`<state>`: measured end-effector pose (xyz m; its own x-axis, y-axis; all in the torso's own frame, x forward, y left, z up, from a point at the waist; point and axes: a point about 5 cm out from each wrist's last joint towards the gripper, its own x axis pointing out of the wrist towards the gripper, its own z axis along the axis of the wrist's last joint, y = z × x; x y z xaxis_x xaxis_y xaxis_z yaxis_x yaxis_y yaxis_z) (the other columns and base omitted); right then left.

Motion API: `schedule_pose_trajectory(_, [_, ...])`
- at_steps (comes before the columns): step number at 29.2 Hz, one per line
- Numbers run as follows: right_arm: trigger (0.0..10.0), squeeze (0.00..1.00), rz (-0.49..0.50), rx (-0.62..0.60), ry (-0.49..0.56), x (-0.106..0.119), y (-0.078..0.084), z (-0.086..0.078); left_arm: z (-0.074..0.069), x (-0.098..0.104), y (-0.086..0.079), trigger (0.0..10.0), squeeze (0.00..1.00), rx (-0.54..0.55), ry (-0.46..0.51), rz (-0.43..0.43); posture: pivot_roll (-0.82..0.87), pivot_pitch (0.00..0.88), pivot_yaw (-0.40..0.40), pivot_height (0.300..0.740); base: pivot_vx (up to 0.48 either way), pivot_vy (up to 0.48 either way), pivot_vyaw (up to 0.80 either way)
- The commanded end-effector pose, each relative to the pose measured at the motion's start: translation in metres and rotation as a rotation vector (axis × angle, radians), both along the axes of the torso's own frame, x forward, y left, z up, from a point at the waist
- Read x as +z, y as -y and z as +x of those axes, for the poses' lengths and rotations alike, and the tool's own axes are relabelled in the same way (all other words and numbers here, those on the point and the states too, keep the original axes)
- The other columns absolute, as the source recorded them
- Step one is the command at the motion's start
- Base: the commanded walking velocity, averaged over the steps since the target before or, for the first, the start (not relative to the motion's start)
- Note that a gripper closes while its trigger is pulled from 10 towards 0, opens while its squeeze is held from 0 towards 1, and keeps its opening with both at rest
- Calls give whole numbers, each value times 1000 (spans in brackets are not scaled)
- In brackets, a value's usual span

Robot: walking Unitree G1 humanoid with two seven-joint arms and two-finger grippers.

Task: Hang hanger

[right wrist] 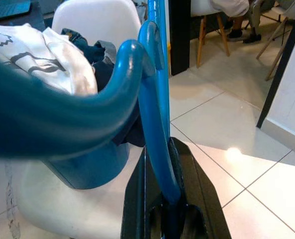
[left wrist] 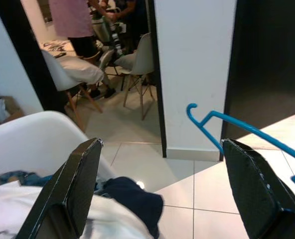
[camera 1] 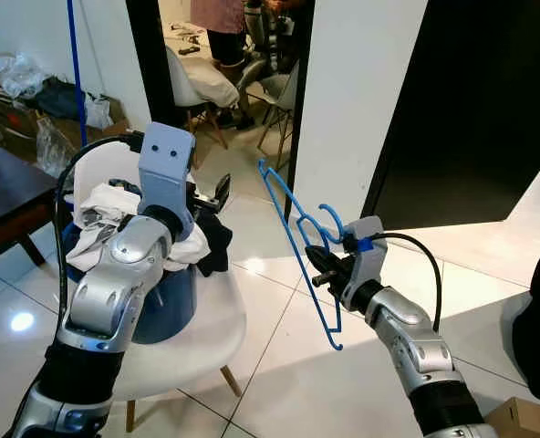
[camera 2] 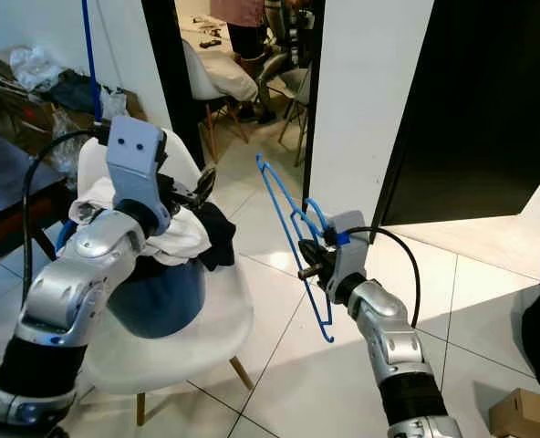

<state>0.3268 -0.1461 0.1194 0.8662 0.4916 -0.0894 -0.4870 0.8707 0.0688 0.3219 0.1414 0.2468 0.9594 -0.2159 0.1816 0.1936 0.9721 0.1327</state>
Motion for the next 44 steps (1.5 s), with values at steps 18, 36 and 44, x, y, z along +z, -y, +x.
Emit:
schedule_pose_trajectory(18, [10000, 0, 5, -4, 1, 0, 1, 5, -11, -24, 22, 10000, 0, -290, -71, 252, -14, 39, -32, 740, 134, 0, 0])
schedule_pose_trajectory(36, [10000, 0, 4, -12, 1, 2, 1, 8, 4, -53, -80, 10000, 0, -146, -277, 1101, -16, 56, -26, 740, 0, 0, 0])
schedule_pose_trajectory(44, [10000, 0, 9, -17, 7, 4, 3, 6, 11, -65, -48, 10000, 0, -296, -196, 1008, -22, 88, -25, 740, 0, 0, 0])
